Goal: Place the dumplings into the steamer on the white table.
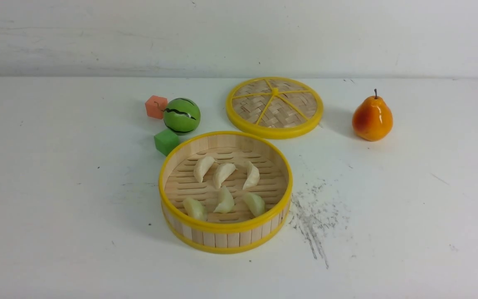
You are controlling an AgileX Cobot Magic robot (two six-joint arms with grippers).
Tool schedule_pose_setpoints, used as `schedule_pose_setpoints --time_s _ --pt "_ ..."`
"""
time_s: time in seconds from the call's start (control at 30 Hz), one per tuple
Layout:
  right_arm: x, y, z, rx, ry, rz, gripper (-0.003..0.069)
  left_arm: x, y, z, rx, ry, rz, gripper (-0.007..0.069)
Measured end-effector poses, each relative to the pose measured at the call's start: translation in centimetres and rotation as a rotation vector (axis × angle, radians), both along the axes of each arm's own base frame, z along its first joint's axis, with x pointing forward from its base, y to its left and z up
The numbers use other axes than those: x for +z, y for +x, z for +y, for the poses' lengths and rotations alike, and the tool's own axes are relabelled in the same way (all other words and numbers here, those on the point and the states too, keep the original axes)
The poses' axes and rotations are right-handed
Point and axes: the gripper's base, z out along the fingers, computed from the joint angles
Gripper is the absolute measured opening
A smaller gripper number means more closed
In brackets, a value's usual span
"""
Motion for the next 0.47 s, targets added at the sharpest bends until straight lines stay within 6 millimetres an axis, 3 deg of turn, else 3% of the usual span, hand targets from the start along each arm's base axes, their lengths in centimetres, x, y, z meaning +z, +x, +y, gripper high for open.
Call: schedule_pose_setpoints --time_s 0.47 --pt "0.00 0.00 0.00 -0.001 0.002 0.000 0.0114 0.00 0.00 0.00 0.000 0.000 0.000 0.0020"
